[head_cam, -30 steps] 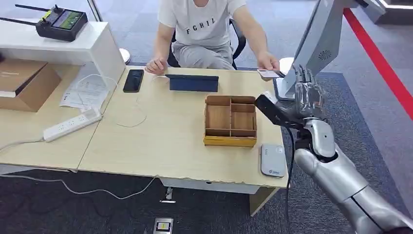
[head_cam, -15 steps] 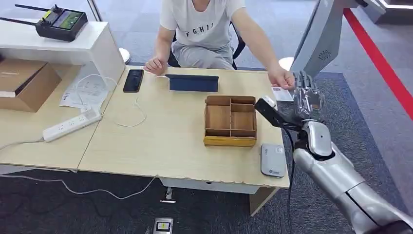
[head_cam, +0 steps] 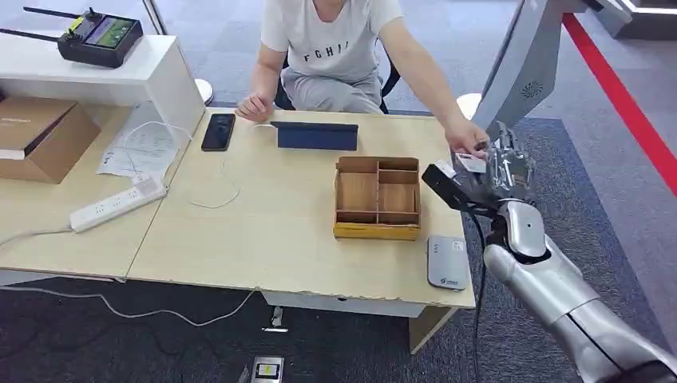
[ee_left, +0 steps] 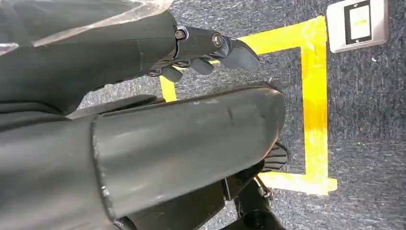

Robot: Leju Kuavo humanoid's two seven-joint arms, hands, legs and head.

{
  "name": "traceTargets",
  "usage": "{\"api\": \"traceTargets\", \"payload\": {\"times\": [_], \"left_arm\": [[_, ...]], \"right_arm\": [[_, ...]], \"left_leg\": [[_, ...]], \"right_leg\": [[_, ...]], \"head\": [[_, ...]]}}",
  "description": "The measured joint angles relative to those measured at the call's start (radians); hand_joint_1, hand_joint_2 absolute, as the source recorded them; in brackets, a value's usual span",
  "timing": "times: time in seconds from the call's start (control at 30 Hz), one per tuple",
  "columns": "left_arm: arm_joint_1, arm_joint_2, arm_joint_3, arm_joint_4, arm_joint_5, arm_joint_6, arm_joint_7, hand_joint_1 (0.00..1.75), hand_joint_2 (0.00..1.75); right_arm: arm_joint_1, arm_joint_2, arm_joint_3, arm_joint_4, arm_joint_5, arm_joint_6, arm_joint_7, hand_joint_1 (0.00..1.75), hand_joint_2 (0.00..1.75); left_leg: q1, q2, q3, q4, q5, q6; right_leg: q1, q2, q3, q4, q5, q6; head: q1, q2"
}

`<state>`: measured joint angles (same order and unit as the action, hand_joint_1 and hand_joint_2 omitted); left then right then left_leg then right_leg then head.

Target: Pass the card to the sensor for recognition and then transmit it.

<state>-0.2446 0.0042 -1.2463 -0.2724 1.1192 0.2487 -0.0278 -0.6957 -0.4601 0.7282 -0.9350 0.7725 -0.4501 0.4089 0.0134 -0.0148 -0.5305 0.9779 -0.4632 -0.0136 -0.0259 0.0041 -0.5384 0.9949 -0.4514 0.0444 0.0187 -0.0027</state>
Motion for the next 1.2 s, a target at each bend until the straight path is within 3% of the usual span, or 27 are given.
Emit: {"api": "traceTargets", "payload": {"times": [0.6, 1.2], "left_arm": [[0.0, 0.0, 0.002, 0.0, -0.026, 0.0, 0.0, 0.0, 0.0], [0.004, 0.0, 0.021, 0.0, -0.05, 0.006, 0.008, 0.0, 0.0]], "right_arm": [[0.012, 0.002, -0.001, 0.024, -0.011, -0.003, -0.032, 1.75, 1.75], [0.172, -0.031, -0.031, 0.008, -0.099, -0.033, -0.044, 1.75, 1.75]], "left_leg": [[0.0, 0.0, 0.0, 0.0, 0.0, 0.0], [0.0, 0.0, 0.0, 0.0, 0.0, 0.0]], "right_leg": [[0.0, 0.0, 0.0, 0.0, 0.0, 0.0], [0.0, 0.0, 0.0, 0.0, 0.0, 0.0]], "head": [[0.0, 0.0], [0.0, 0.0]]}}
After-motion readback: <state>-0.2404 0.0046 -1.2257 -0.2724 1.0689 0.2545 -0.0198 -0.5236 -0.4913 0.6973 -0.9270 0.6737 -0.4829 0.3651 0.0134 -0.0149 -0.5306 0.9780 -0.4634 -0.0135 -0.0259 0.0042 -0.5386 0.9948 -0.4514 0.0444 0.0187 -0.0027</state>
